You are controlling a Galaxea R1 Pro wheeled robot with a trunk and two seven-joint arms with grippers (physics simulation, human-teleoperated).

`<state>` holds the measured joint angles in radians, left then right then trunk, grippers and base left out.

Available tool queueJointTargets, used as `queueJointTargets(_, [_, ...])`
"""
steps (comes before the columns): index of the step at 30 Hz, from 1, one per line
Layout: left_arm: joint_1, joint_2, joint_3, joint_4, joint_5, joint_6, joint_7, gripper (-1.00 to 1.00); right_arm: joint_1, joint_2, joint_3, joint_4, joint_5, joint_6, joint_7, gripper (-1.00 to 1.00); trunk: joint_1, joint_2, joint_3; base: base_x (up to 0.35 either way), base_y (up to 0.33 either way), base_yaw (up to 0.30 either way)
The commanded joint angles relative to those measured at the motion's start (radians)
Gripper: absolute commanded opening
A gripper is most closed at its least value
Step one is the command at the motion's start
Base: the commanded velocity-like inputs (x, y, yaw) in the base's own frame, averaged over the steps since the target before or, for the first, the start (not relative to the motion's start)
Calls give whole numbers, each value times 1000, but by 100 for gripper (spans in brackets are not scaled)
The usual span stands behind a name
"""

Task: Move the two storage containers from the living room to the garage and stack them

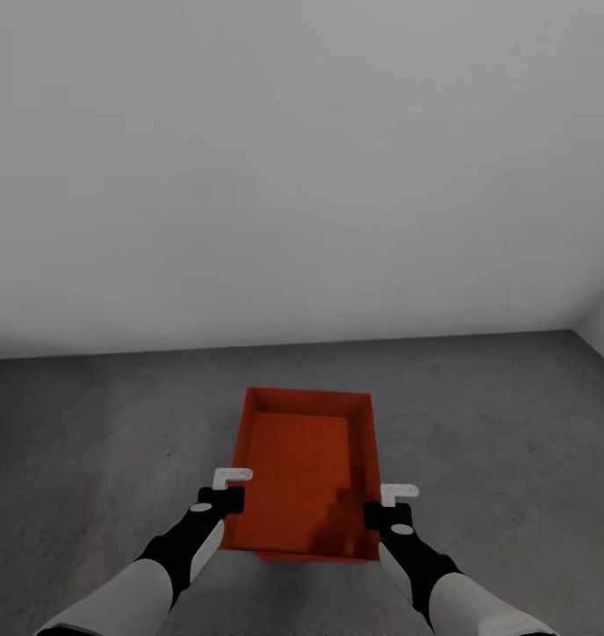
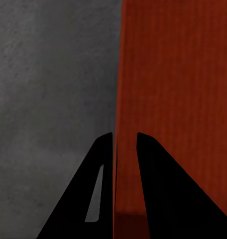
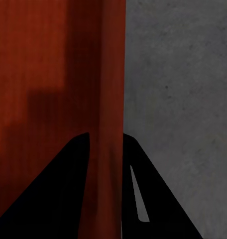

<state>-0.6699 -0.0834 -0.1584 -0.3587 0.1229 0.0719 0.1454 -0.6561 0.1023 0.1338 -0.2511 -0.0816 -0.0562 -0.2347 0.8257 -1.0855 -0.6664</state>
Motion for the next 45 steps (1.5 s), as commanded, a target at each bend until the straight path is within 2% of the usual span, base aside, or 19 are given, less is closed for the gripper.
queueJointTargets(1, [0,25,-2,-5,-10,-90,20,-100,0,-1,-8,4,-18,-5,-8,-100,0,-1,-2,0,0,0])
queueJointTargets(45, [0,25,-2,-5,-10,-90,20,-100,0,-2,-9,4,-18,-7,-8,-100,0,-1,-74,0,0,0])
